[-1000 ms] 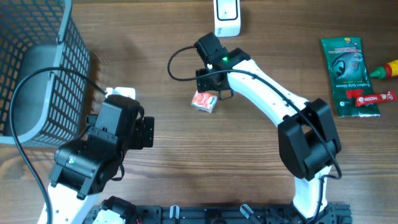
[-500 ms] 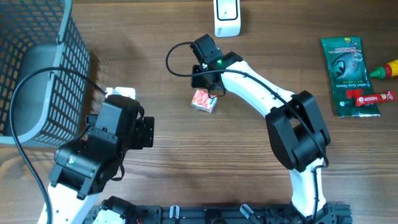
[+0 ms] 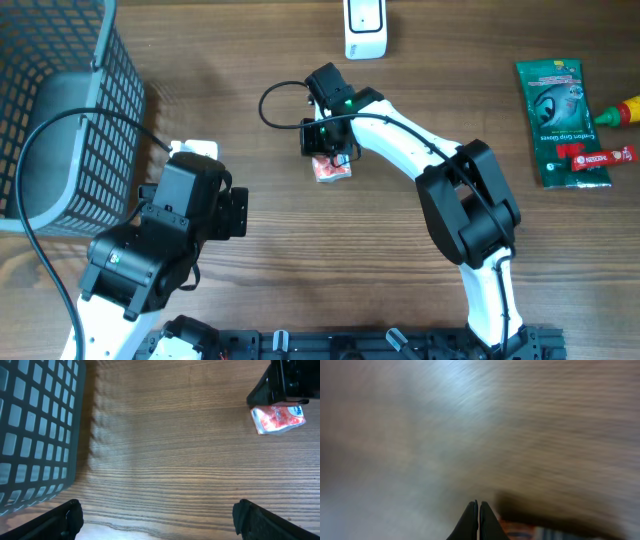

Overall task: Scan the item barcode
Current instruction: 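Lift the tissue box toward the white scanner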

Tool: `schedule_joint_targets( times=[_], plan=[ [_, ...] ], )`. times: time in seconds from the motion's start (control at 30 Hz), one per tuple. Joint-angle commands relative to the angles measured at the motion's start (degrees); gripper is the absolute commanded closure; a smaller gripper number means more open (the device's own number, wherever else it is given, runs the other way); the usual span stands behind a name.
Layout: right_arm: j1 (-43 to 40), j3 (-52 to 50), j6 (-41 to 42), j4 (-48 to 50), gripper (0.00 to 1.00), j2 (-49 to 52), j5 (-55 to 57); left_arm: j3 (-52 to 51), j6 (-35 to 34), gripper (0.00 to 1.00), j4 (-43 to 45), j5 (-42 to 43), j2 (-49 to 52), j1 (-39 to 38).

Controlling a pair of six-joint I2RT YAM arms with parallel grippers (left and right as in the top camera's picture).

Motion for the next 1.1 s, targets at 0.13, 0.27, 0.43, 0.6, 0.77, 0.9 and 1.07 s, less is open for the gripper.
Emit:
schedule_joint_targets(
  times=[0.13, 0.27, 0.43, 0.6, 0.77, 0.9, 1.07],
  plan=[
    [0.07, -0.07, -14.51, -15.13, 0.96, 1.01, -4.13, 0.00, 0.70, 0.00, 0.17, -0.52, -0.09, -0.07],
    [-0.09, -0.04, -14.75, -19.15, 0.96, -0.48, -0.87, 0.00, 0.70, 0.00, 0.17, -0.52, -0.09, -0.07],
    [-0.42, 0.04, -0.87, -24.44, 0.96, -10.23, 23.34, 0.00, 0.70, 0.00, 0.17, -0.52, -0.09, -0.07],
    [-0.44, -0.09, 0.20, -16.59, 0.96, -12.07, 26.34, 0.00, 0.70, 0.00, 0.17, -0.52, -0.09, -0.07],
    [-0.42, -0.24, 0.33, -13.70, 0.96, -8.70, 23.65, 0.00, 0.70, 0.00, 0.17, -0.52, -0.09, -0.07],
    [-0.44, -0.28, 0.44, -12.24, 0.95, -3.87, 22.38, 0.00, 0.70, 0.00, 0.17, -0.52, -0.09, -0.07],
    [-0.42, -0.26, 0.42, -11.91, 0.96, 0.37, 20.39, 0.00, 0.70, 0.00, 0.17, -0.52, -0.09, -0.07]
  ],
)
